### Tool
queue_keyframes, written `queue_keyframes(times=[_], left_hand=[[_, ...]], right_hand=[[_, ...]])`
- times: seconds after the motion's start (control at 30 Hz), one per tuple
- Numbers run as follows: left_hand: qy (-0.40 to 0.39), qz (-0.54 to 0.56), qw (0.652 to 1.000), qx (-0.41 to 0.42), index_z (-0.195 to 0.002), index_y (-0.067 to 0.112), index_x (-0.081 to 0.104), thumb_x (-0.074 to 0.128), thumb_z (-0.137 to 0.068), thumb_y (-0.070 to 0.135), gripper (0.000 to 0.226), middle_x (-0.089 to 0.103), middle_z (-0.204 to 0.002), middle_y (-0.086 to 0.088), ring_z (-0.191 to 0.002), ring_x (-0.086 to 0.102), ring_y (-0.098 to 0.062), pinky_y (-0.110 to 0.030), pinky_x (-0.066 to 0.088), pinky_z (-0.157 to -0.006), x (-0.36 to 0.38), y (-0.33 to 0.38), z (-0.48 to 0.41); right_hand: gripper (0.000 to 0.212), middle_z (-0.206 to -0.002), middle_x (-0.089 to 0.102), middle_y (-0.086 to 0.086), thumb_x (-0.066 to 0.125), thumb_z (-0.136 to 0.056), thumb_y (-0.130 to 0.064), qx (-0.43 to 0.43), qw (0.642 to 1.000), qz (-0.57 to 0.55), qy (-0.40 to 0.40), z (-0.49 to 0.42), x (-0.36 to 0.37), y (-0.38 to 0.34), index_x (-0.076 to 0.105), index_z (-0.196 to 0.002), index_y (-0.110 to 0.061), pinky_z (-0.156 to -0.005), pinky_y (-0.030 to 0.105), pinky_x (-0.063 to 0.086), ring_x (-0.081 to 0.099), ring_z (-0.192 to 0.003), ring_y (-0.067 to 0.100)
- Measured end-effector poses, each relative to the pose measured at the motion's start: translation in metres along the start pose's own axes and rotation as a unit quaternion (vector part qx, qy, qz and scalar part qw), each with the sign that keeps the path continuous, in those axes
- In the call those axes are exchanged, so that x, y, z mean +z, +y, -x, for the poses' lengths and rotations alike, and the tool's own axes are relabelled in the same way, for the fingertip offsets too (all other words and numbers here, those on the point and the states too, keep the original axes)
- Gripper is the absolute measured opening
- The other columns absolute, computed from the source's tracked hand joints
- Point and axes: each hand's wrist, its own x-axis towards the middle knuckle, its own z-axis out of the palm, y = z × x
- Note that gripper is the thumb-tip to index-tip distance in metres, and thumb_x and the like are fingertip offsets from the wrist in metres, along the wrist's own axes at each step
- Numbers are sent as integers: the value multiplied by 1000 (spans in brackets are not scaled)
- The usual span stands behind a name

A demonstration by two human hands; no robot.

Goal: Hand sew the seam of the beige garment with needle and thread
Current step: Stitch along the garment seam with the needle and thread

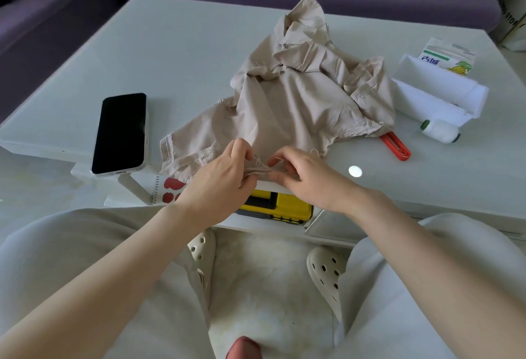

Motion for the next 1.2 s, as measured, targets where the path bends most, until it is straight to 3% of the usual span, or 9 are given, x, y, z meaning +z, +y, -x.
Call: queue_keyframes(times=[0.13, 0.2, 0.27, 0.33, 0.43, 0.53, 0.63, 0.9, 1.2], left_hand=[[-10, 20, 999, -23, -97, 13, 45, 51, -94, 22, 11, 55, -86, 3, -67, 50, -12, -28, 40, -56, 2, -3, 1], [-7, 32, 999, -21, -94, 12, 50, 53, -93, 20, 8, 55, -86, 4, -71, 46, -12, -24, 35, -58, 3, -4, 1], [7, 33, 999, 2, -89, 11, 52, 55, -92, 14, 5, 53, -84, 4, -76, 42, -13, -19, 33, -60, 3, -4, 3], [26, 21, 999, 39, -88, 11, 54, 57, -88, 8, 4, 52, -82, 3, -77, 42, -13, -18, 34, -60, 3, -4, 5], [37, -2, 996, 85, -90, 10, 59, 61, -84, 3, 8, 53, -84, 0, -82, 46, -16, -33, 45, -60, 3, -4, 6], [40, -6, 993, 109, -89, 9, 62, 64, -81, 0, 12, 52, -83, -1, -83, 42, -13, -42, 50, -61, 4, -7, 6], [44, -8, 990, 130, -86, 10, 64, 67, -77, -1, 15, 51, -81, -1, -81, 41, -13, -42, 50, -58, 5, -8, 5], [63, -2, 987, 149, -84, 11, 64, 63, -81, 14, 4, 50, -78, 2, -79, 40, -12, -38, 49, -58, 5, -8, 5], [72, 1, 987, 142, -78, 11, 60, 60, -83, 22, 12, 52, -77, 4, -78, 42, -11, -36, 49, -58, 6, -9, 5]], right_hand=[[27, -119, 52, -5, 37, -102, -24, 31, 999, -5, -22, 0, -2, 1, 47, -125, -14, -107, 36, 29, 47, -110, 11], [32, -132, 47, -1, 30, -103, -16, 46, 999, 3, -14, 0, -3, 5, 45, -132, -13, -108, 27, 24, 39, -122, 12], [37, -116, 52, -4, 29, -102, -6, 43, 999, 3, 9, -1, -3, 7, 49, -132, -12, -90, 15, 28, 44, -108, 7], [39, -90, 54, -7, 32, -98, 2, 23, 998, -19, 53, -2, -6, 6, 55, -128, -11, -71, 6, 31, 49, -77, -3], [30, -81, 63, -8, 41, -100, -6, -23, 989, -81, 119, -1, -12, 1, 56, -126, -11, -59, 6, 35, 49, -54, -4], [7, -80, 70, -8, 49, -97, -10, -44, 987, -116, 101, 2, -14, -6, 51, -103, -14, -61, 8, 36, 53, -56, -5], [13, -75, 68, -9, 58, -93, -10, -52, 989, -111, 88, 4, -12, -7, 54, -86, -20, -66, 6, 40, 59, -65, -4], [12, -77, 61, -11, 60, -91, -7, -41, 994, -65, 71, 1, -16, 2, 62, -85, -18, -65, 8, 40, 55, -68, -4], [10, -80, 59, -16, 60, -91, -8, -36, 997, -31, 59, 0, -17, 5, 64, -87, -15, -67, 8, 40, 54, -72, -5]])
